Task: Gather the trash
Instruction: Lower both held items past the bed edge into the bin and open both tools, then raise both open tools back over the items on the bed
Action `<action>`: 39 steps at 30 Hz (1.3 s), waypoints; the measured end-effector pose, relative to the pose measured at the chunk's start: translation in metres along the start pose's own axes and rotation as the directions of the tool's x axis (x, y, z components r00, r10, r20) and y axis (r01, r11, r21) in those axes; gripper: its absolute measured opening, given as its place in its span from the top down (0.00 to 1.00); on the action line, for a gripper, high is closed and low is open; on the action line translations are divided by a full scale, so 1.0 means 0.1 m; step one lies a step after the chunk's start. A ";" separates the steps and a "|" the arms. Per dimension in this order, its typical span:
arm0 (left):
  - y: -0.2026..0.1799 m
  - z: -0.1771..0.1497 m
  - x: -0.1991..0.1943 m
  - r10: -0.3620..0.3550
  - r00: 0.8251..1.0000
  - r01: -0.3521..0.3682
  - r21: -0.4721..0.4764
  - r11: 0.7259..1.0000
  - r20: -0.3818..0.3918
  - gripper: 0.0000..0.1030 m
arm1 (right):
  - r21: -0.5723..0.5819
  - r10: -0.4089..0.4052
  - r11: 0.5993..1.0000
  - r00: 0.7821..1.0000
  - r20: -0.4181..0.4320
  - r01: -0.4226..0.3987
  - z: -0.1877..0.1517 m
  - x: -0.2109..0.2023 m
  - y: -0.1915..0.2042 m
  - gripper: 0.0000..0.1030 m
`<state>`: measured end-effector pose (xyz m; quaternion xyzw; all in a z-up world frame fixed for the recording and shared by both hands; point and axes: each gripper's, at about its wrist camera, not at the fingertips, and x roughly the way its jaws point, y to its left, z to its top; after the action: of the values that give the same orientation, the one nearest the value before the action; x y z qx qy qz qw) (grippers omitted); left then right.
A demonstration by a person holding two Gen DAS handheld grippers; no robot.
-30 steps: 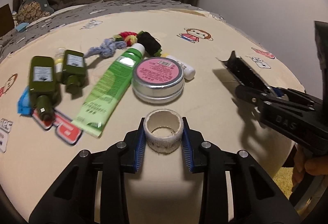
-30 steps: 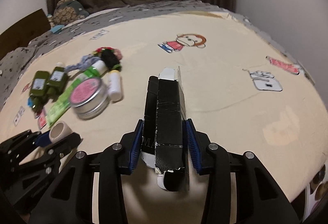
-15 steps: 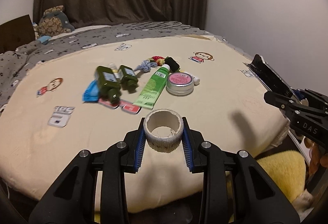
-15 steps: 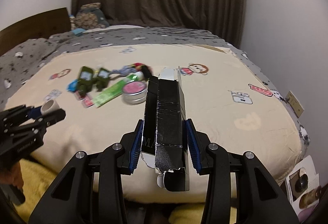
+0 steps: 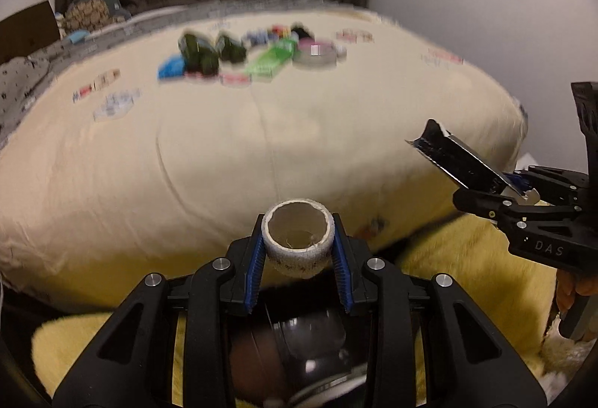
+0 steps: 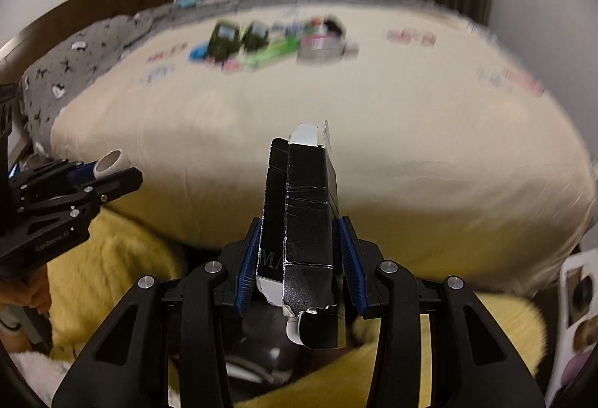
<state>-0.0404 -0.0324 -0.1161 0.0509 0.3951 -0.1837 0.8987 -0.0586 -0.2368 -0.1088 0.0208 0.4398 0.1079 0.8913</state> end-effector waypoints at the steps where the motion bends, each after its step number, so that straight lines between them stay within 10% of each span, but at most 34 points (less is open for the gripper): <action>1: 0.01 -0.07 0.07 0.002 1.000 -0.002 -0.002 1.000 -0.027 0.70 | 0.000 0.010 1.000 1.000 -0.024 -0.010 -0.05 0.07 0.02 0.60; 11: 0.02 -0.62 0.57 -0.058 0.967 0.054 -0.023 0.998 -0.248 0.70 | 0.002 0.054 0.998 0.971 -0.231 -0.055 -0.40 0.64 0.18 0.59; 24: 0.07 -0.94 1.15 -0.101 0.884 0.082 -0.063 0.995 -0.457 0.69 | 0.125 0.113 0.990 0.915 -0.388 -0.070 -0.56 1.29 0.09 0.57; 31: 0.08 -0.88 1.17 -0.096 0.892 0.078 -0.059 0.995 -0.441 0.46 | 0.121 0.095 0.991 0.932 -0.349 -0.056 -0.48 1.27 0.01 0.37; 39: 0.15 -0.59 0.86 -0.010 0.945 0.003 -0.022 1.000 -0.326 0.30 | 0.099 0.020 0.995 0.983 -0.180 -0.002 -0.19 0.86 -0.10 0.29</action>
<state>-0.0223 -0.0299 -0.2200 0.0698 0.5403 -0.1712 0.8209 -0.0208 -0.2297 -0.1890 0.0570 0.5237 0.0923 0.8450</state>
